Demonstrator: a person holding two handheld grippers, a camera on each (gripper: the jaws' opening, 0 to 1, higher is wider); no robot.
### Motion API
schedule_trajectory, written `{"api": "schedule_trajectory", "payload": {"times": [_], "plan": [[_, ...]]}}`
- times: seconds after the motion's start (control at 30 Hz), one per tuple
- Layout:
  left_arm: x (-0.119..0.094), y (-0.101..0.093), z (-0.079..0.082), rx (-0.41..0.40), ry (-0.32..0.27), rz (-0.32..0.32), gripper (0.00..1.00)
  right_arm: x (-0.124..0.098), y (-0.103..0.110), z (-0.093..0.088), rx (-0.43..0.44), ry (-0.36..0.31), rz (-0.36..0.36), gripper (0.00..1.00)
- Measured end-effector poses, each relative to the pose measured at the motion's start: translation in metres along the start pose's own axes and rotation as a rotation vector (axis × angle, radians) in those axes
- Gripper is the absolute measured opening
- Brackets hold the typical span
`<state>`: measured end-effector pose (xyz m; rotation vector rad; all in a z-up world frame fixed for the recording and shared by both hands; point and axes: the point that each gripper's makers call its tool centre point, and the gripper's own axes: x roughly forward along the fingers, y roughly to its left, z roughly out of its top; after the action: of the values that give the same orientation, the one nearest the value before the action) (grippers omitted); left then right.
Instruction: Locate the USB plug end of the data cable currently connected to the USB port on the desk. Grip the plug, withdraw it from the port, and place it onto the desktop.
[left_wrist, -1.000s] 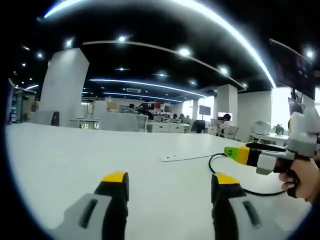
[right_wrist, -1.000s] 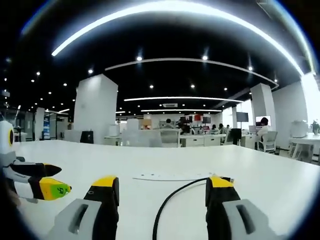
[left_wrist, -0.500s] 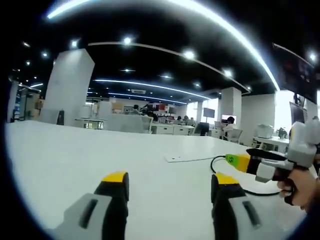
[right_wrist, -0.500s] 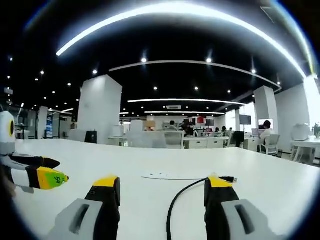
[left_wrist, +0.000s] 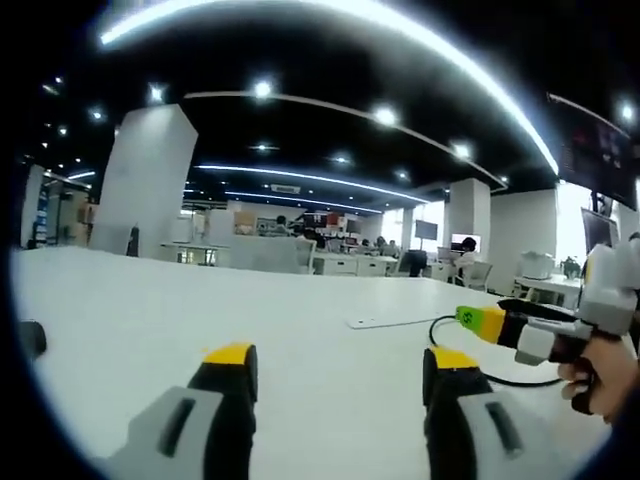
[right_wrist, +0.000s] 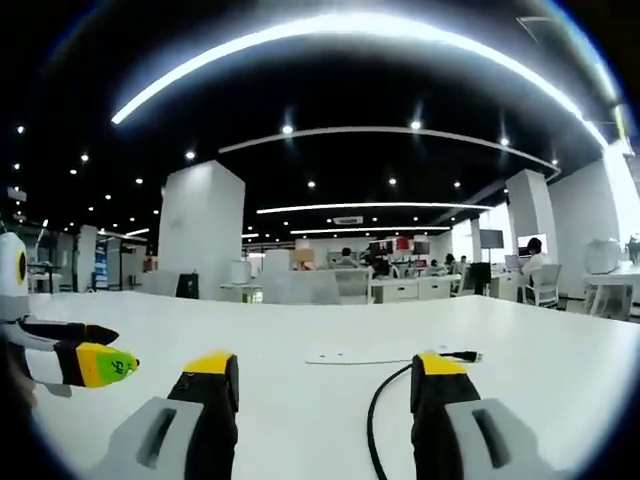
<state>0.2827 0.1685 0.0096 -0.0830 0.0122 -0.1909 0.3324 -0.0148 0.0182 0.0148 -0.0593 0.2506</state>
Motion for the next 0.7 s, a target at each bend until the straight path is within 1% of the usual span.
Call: {"api": "schedule_trajectory", "payload": {"times": [0.07, 0.13, 0.2, 0.23, 0.3, 0.4, 0.47, 0.5, 0.57, 0.7], "plan": [[-0.003, 0.004, 0.002, 0.0, -0.008, 0.013, 0.67, -0.003, 0.003, 0.003, 0.013, -0.006, 0.01, 0.72], [-0.007, 0.009, 0.003, -0.006, -0.012, 0.023, 0.67, -0.008, 0.01, 0.004, 0.053, 0.0, 0.03, 0.74], [-0.011, 0.013, 0.004, -0.015, -0.019, 0.03, 0.67, -0.012, 0.012, 0.007, 0.054, -0.004, 0.029, 0.73], [-0.012, 0.016, 0.005, -0.017, -0.02, 0.034, 0.67, -0.015, 0.009, 0.006, 0.024, 0.019, 0.005, 0.72], [-0.015, 0.02, 0.009, -0.02, -0.026, 0.042, 0.67, -0.02, 0.01, 0.005, -0.024, 0.034, 0.003, 0.68], [-0.019, 0.022, 0.016, -0.02, -0.045, 0.042, 0.68, -0.026, 0.016, 0.006, -0.027, 0.025, 0.013, 0.68], [-0.021, 0.022, 0.022, 0.017, -0.047, 0.038, 0.68, -0.028, 0.021, 0.006, -0.021, 0.03, 0.029, 0.68], [-0.021, 0.024, 0.023, 0.034, -0.047, 0.042, 0.68, -0.029, 0.022, 0.006, -0.022, 0.034, 0.032, 0.68], [-0.024, 0.027, 0.022, 0.037, -0.043, 0.048, 0.68, -0.031, 0.025, 0.005, -0.029, 0.039, 0.033, 0.68], [-0.028, 0.024, 0.023, 0.027, -0.033, 0.028, 0.68, -0.033, 0.029, 0.005, -0.036, 0.042, 0.038, 0.67]]}}
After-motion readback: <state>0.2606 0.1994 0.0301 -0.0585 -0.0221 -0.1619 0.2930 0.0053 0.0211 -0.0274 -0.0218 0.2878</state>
